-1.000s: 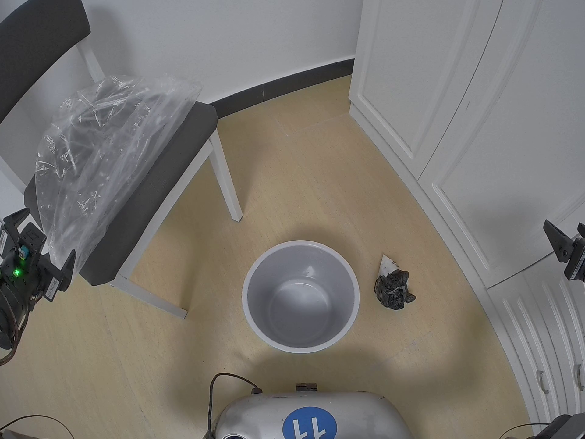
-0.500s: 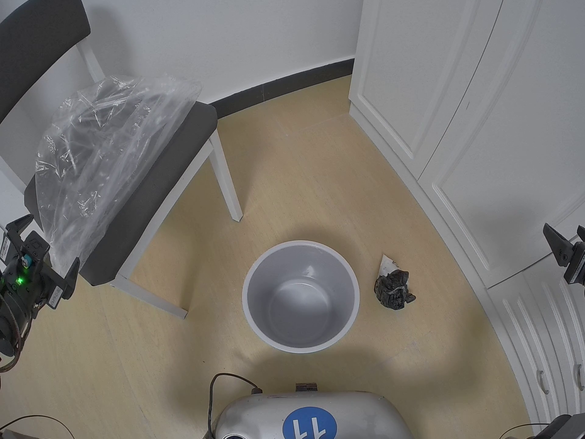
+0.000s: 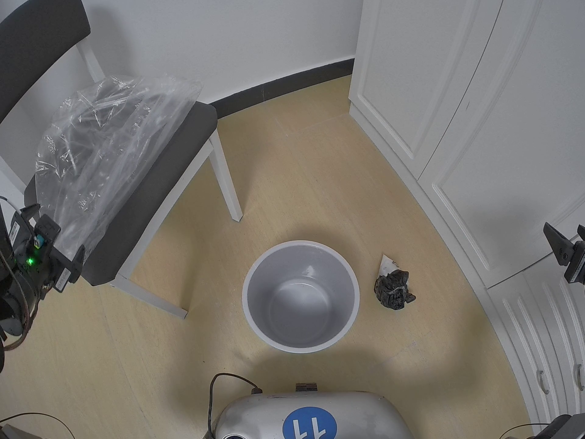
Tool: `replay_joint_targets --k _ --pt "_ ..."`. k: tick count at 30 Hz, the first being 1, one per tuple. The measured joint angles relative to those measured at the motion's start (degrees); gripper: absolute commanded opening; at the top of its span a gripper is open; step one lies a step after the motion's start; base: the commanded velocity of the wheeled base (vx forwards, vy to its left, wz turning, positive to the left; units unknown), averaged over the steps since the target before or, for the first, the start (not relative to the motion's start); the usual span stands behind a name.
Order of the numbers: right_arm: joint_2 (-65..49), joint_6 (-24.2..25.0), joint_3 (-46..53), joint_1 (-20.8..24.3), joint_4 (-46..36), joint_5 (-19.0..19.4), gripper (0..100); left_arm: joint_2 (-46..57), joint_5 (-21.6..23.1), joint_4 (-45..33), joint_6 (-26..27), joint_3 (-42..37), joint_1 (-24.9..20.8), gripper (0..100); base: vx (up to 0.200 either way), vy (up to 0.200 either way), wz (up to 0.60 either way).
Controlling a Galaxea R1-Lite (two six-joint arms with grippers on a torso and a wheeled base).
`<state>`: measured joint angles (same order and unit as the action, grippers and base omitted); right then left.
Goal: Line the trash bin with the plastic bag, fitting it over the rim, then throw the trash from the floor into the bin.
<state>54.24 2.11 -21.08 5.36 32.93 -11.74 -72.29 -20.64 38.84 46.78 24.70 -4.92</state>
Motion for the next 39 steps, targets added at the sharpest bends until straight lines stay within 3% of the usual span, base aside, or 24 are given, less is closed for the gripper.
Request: replay_joint_targets --k 13,20,35,39 --pt "-0.10 -0.01 -0.11 -0.46 0.07 0.06 100 -2.24 0.28 -0.88 0.02 7.05 5.36 100 0.000 0.000 0.00" --pt "-0.10 0.00 -0.09 -0.46 0.27 0.06 100 -0.85 3.21 -1.18 0.18 7.38 9.17 100 0.000 0.000 0.00" --pt "-0.13 -0.01 0.07 -0.40 0.20 0.13 100 -1.68 2.47 -0.88 2.33 0.73 7.53 100 0.000 0.000 0.00" --pt "-0.16 0.00 0.07 -0.40 0.29 0.11 100 -1.72 0.30 -0.55 3.41 0.27 7.77 100 0.000 0.000 0.00"
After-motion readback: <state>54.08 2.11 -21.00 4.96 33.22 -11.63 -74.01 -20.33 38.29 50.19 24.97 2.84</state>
